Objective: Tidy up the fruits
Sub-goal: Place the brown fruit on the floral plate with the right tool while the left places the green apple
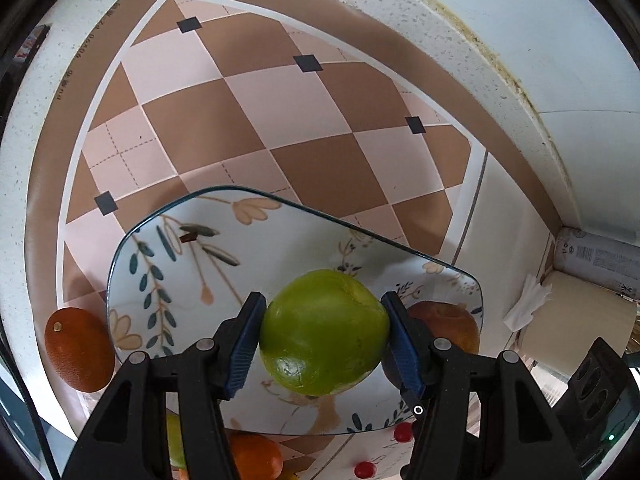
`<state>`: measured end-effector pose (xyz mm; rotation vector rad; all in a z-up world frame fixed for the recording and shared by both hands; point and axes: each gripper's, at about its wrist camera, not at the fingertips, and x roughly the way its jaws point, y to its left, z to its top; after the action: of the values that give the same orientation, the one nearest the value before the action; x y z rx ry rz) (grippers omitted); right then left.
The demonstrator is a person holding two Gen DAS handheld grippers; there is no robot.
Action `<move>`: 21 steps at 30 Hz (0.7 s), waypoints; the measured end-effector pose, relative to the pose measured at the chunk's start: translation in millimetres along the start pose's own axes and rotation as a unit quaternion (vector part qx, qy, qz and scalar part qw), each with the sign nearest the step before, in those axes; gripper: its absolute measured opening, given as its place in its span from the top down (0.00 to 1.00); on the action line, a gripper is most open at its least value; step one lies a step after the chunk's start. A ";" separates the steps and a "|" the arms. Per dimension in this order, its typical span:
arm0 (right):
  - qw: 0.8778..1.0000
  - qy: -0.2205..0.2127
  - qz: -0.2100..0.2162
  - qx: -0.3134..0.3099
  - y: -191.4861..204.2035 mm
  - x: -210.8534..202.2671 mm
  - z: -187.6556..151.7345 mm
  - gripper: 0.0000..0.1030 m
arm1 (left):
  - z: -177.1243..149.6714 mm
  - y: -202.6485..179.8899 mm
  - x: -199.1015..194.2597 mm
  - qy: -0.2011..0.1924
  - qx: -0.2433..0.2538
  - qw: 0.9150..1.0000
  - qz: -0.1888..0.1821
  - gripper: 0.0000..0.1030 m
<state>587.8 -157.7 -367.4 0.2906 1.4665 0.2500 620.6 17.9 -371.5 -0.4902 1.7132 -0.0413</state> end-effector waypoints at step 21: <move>0.999 0.004 -0.053 0.014 -10.8 -36.6 -14.5 0.11 | -26.2 -30.1 -41.6 -0.099 0.094 0.984 0.113 0.19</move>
<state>570.0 -179.7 -338.1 0.2346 1.4893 0.1456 609.6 -1.5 -318.3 -0.1522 1.5411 0.0090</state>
